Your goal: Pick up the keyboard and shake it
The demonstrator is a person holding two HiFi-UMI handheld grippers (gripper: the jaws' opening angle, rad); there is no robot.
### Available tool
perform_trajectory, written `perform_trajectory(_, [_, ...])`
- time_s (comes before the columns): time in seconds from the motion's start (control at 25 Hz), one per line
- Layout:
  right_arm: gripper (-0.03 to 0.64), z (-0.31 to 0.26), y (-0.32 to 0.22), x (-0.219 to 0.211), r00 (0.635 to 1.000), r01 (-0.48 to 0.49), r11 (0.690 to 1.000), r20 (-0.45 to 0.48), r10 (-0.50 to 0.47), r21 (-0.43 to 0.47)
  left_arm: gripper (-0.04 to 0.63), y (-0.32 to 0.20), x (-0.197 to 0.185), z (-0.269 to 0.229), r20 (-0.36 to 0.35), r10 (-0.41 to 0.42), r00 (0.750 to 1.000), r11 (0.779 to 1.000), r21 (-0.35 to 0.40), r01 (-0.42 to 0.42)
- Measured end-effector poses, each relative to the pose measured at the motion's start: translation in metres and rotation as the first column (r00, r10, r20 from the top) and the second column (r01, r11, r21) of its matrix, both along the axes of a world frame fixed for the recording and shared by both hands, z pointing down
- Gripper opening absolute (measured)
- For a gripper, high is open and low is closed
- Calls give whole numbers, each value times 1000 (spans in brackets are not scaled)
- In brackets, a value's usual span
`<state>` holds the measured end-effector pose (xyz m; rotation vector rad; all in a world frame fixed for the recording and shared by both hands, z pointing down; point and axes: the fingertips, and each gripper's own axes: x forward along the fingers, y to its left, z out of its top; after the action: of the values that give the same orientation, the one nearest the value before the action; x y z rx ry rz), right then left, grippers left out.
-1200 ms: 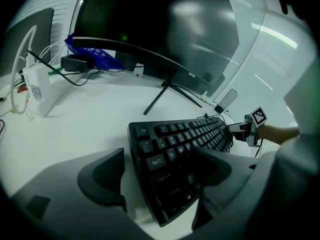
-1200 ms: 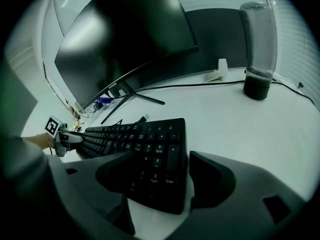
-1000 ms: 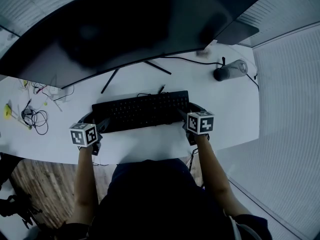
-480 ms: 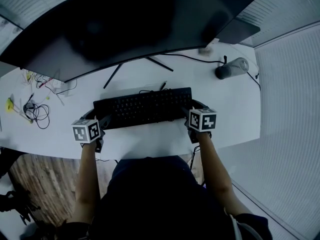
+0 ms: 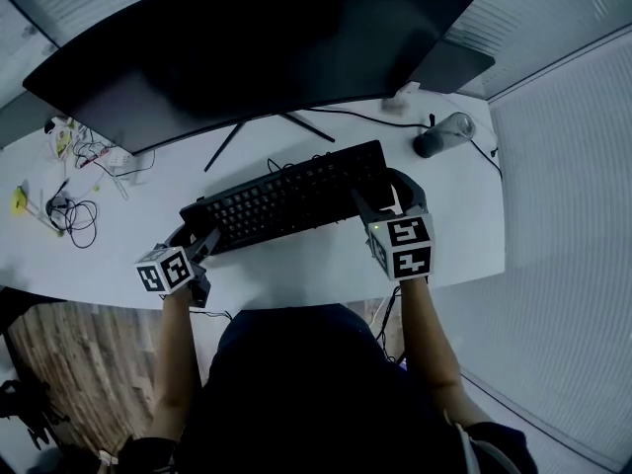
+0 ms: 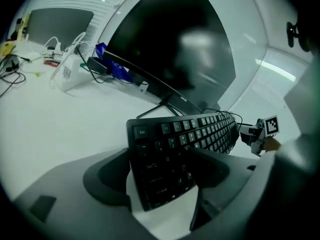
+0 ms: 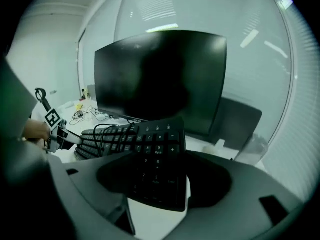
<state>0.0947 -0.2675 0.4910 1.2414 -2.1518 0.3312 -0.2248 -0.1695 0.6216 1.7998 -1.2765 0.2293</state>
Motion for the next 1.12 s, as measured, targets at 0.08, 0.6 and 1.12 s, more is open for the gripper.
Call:
perform_trajectory(0.08, [311, -21, 3, -5, 999, 28, 997, -35, -26, 71, 379, 3, 5, 1, -52, -21, 998, 1000, 19, 22])
perform_trajectory(0.6, [308, -83, 18, -20, 993, 88, 965, -101, -65, 246, 379, 6, 10, -17, -182, -58, 982, 993, 86, 75])
perform_trajectory(1.12, [308, -14, 6, 30, 966, -79, 996, 244, 88, -46, 380, 1, 4, -104, 128, -32, 991, 970, 242, 0])
